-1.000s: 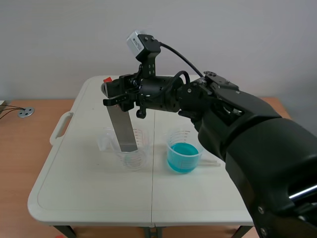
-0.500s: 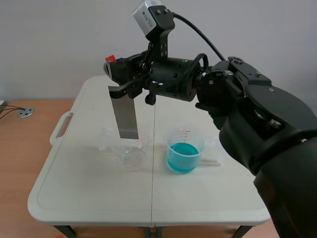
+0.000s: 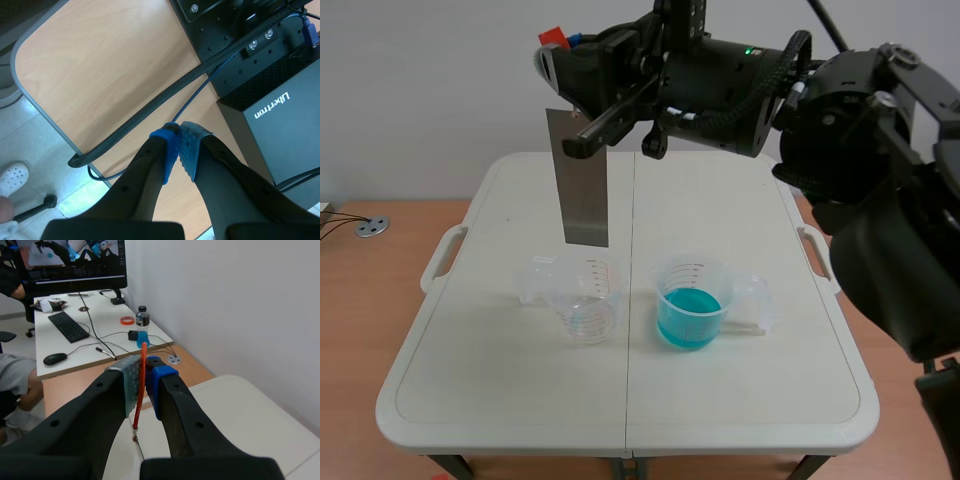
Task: Hold the metal plate by the orange handle, dip it into the blue solution, take it out and point at it, then put the plate back in the beaker on the left.
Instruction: 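Move the plate over the blue solution, then point at the plate with the left hand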
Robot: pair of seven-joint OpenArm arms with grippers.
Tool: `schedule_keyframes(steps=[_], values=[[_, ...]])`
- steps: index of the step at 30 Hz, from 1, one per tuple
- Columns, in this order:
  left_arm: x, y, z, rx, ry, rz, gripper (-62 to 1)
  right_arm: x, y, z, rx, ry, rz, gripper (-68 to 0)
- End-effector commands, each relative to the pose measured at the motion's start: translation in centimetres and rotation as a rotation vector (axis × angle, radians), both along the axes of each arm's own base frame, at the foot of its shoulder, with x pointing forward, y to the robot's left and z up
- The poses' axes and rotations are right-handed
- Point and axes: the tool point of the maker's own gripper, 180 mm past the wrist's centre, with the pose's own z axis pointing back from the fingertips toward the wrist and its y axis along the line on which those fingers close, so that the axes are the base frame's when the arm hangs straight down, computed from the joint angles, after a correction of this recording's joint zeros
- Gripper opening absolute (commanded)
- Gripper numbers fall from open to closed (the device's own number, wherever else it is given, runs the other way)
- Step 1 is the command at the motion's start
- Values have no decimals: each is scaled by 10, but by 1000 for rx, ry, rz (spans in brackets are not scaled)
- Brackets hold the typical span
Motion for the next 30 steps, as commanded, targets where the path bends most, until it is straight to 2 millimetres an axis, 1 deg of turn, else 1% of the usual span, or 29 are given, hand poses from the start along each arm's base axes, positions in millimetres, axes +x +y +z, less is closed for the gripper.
schedule_keyframes(steps=[1,4,9,13,17,19,21,25,30], values=[[2,8,3,15,-10,-1,-593,0,-8,13,21,-40,-2,-664],[14,22,6,42,-46,17,-592,0,-19,17,5,-65,-26,-664],[52,58,21,92,-188,66,-592,0,-39,19,-32,-93,-60,-664],[86,86,42,123,-323,80,-592,-1,-55,17,-62,-108,-79,-664],[120,105,68,141,-463,76,-592,-1,-71,17,-72,-122,-93,-664],[136,109,83,135,-539,68,-592,-2,-78,17,-71,-125,-91,-664],[151,109,98,118,-616,55,-592,-3,-84,17,-78,-125,-89,-664],[178,96,127,60,-762,30,-592,-3,-91,16,-100,-127,-88,-664],[207,81,149,15,-875,5,-593,-3,-94,14,-119,-127,-89,-664]])
